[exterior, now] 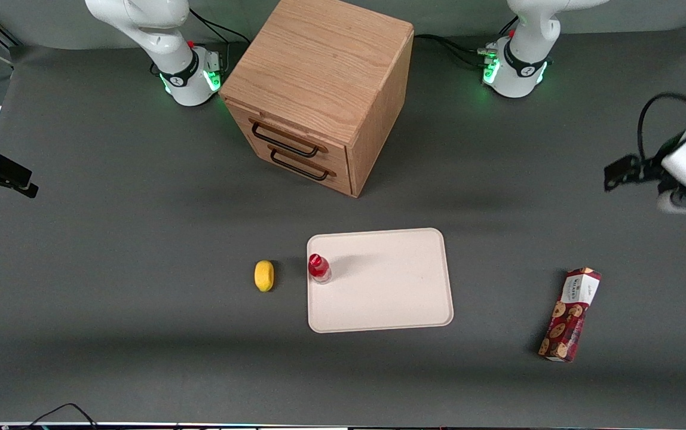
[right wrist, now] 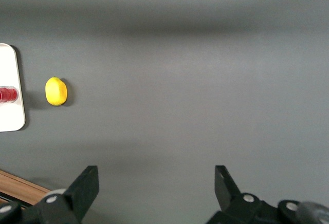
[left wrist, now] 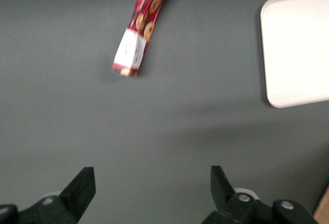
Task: Place red cookie box on tray
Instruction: 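Move the left gripper down over the red plaid cookie box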
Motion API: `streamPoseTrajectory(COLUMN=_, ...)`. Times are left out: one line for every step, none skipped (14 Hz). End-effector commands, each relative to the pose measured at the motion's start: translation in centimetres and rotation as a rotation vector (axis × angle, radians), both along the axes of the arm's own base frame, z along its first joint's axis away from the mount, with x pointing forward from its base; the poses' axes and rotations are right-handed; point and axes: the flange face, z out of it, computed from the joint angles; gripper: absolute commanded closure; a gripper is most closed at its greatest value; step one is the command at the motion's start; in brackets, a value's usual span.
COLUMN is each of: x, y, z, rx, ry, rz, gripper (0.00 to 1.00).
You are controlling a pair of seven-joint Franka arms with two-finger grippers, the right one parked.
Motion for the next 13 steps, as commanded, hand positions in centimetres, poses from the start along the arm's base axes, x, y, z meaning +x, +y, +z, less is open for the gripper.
streamPoseTrajectory(x=6.0, y=-0.4, z=-4.4, rx=0.033, ry=-0.017, rz=-0.036, gripper=0.0)
streamPoseTrajectory(x=7.6, y=-0.5, z=-6.7, rx=0.042, ry=-0.024, rz=-0.047, gripper=0.0)
streamPoseTrajectory(x=9.2, y=-0.4, z=-9.2, rx=0.049, ry=-0.033, rz=-0.061, gripper=0.0)
streamPoseTrajectory(x=10.6, y=-0.3, z=-12.0, rx=0.048, ry=-0.054, rz=-0.094, gripper=0.0)
streamPoseTrajectory(x=11.9, y=-0.3, z=-15.0, rx=0.042, ry=-0.085, rz=-0.144, gripper=0.0)
streamPoseTrajectory(x=13.1, y=0.2, z=-17.8, rx=0.039, ry=-0.128, rz=-0.189, gripper=0.0)
streamPoseTrajectory(x=14.0, y=0.5, z=-20.4, rx=0.035, ry=-0.164, rz=-0.212, gripper=0.0)
streamPoseTrajectory(x=14.5, y=0.5, z=-22.9, rx=0.036, ry=-0.183, rz=-0.224, gripper=0.0)
streamPoseTrajectory(x=14.7, y=0.3, z=-24.5, rx=0.034, ry=-0.188, rz=-0.23, gripper=0.0)
streamPoseTrajectory(x=14.7, y=0.3, z=-26.1, rx=0.032, ry=-0.179, rz=-0.236, gripper=0.0)
streamPoseTrajectory(x=14.7, y=0.4, z=-27.2, rx=0.033, ry=-0.172, rz=-0.263, gripper=0.0)
streamPoseTrajectory(x=14.8, y=1.2, z=-28.3, rx=0.041, ry=-0.174, rz=-0.28, gripper=0.0)
streamPoseTrajectory(x=14.8, y=2.0, z=-29.3, rx=0.048, ry=-0.187, rz=-0.286, gripper=0.0)
